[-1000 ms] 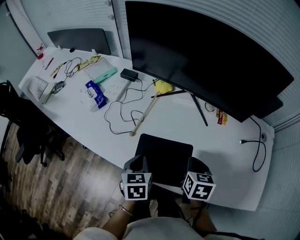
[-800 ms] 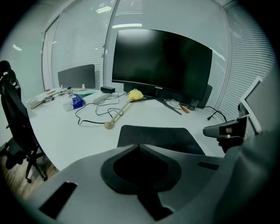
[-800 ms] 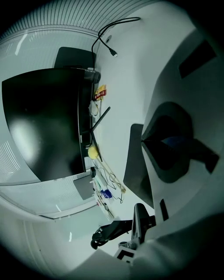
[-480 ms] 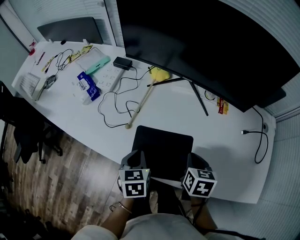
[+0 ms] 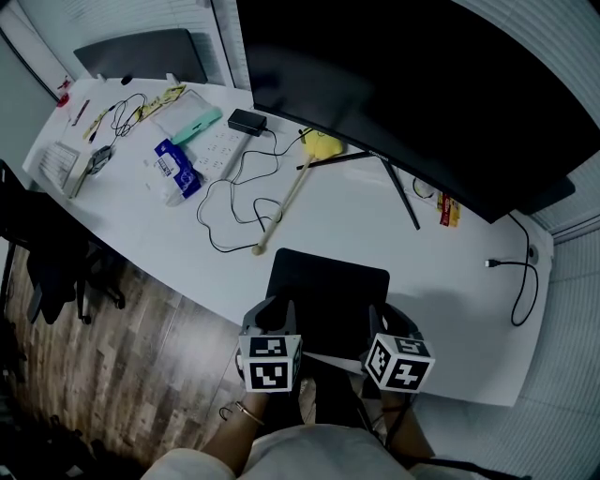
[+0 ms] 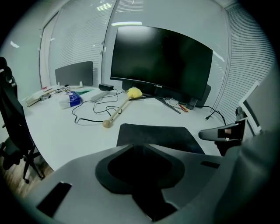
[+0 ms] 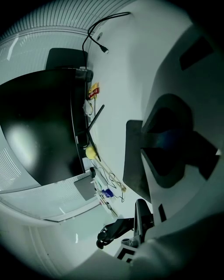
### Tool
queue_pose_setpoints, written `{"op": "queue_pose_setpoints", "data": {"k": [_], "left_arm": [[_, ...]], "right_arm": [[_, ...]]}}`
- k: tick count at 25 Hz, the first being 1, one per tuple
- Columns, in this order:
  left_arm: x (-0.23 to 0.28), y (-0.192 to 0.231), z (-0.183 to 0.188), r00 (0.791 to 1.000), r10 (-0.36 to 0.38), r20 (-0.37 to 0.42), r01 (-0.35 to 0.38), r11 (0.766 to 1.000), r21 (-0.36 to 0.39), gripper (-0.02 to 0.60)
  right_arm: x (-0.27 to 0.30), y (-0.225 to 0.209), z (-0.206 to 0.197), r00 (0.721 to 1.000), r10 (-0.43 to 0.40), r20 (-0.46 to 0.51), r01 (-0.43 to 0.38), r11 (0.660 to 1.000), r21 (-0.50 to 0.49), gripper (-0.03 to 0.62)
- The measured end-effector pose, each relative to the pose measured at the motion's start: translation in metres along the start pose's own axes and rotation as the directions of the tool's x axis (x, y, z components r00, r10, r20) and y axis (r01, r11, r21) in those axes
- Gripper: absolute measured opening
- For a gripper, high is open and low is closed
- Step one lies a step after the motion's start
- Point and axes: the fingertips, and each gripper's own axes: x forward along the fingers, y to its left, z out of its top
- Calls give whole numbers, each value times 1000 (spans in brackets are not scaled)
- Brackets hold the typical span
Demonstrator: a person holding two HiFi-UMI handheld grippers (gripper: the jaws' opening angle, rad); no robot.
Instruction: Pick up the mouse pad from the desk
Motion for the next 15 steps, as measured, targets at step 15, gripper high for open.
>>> {"op": "queue_pose_setpoints", "data": {"k": [15], "left_arm": [[1, 10, -10, 999, 28, -43, -27, 1000, 5, 188]], "right_arm": [[6, -5, -15, 999, -9, -47, 7, 1000, -26, 187]]}}
